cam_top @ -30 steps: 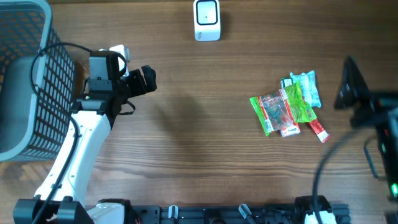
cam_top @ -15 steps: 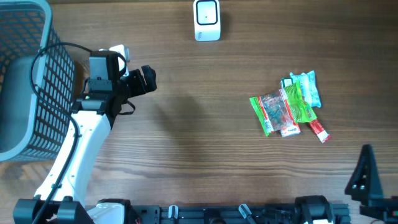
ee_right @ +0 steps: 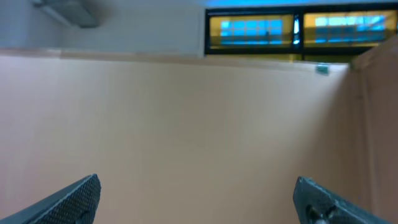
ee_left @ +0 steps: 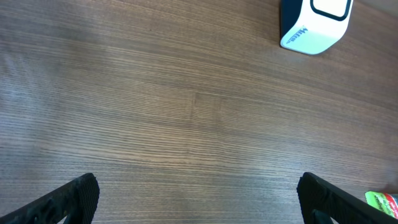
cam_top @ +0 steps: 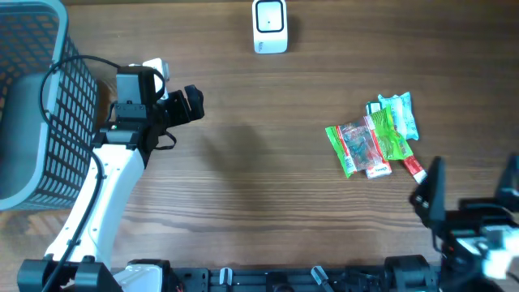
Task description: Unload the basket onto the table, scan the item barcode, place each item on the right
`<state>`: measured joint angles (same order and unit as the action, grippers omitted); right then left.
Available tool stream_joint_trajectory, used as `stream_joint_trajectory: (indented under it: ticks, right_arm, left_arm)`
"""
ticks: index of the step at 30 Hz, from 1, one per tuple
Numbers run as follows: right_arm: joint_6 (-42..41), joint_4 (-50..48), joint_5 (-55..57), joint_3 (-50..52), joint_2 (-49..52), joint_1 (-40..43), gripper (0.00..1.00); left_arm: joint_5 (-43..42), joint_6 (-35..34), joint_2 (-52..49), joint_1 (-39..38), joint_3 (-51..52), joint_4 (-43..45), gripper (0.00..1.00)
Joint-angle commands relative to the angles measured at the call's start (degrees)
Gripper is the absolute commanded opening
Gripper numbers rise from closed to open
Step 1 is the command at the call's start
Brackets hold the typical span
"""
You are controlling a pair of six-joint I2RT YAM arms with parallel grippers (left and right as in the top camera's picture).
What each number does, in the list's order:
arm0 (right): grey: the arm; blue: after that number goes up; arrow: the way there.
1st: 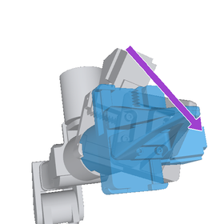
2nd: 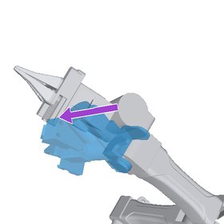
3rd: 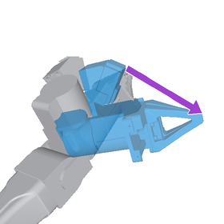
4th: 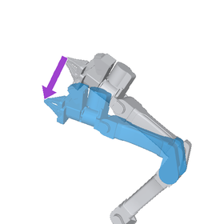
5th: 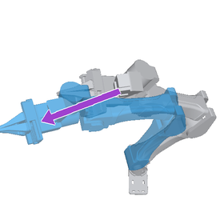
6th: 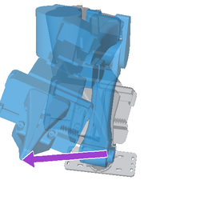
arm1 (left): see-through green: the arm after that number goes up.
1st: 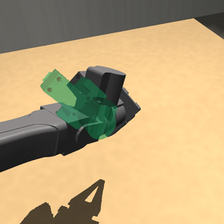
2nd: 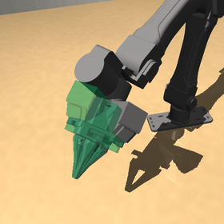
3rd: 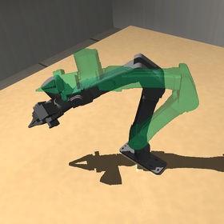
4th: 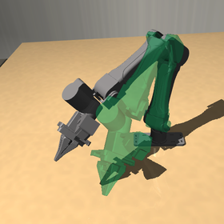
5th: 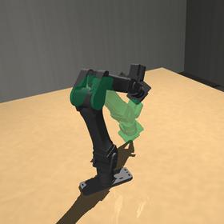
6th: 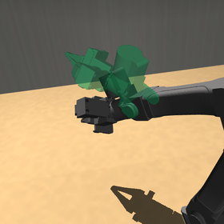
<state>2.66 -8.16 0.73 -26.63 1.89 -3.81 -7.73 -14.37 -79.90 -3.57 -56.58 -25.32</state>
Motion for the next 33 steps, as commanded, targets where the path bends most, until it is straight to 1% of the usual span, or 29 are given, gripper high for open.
stream_joint_trajectory:
  ticks: [1, 4, 6, 13, 16, 21, 28, 30, 33]
  right_arm:
    - [-0.3, -5.7, -3.8, 8.8, -1.7, 0.2, 1.0]
    - [-2.1, -11.1, -3.6, 16.2, -1.7, 0.2, 1.0]
    - [-3.5, -12.7, -3.5, 19.2, -1.7, 0.2, 1.0]
    - [-7.4, -12.9, -3.0, 26.5, -1.7, 0.2, 1.0]
    - [-8.8, -6.4, -2.7, 26.4, -1.7, 0.1, 1.0]
    - [-8.9, 7.8, -2.7, 26.4, -1.7, 0.1, 1.0]
    - [-8.2, 8.0, -2.7, 26.4, -1.7, 0.2, 1.0]
    - [-5.6, 8.0, -4.0, 26.4, -1.7, 0.2, 1.0]
    - [-4.2, 8.0, -5.1, 26.4, -1.7, 0.2, 1.0]
  left_arm:
    - [0.1, 0.7, 0.4, 0.4, -0.3, 0.2, 1.0]
    - [0.1, 0.7, 0.4, 0.4, -0.3, 0.2, 1.0]
    - [0.1, 0.7, 0.4, 0.4, -0.3, 0.2, 1.0]
    - [0.1, 0.7, 0.4, 0.4, -0.3, 0.2, 1.0]
    - [0.1, 0.7, 0.4, 0.4, -0.3, 0.2, 1.0]
    - [0.1, 0.7, 0.4, 0.4, -0.3, 0.2, 1.0]
    - [0.1, 0.7, 0.4, 0.4, -0.3, 0.2, 1.0]
    - [0.1, 0.7, 0.4, 0.4, -0.3, 0.2, 1.0]
    - [0.1, 0.7, 0.4, 0.4, -0.3, 0.2, 1.0]
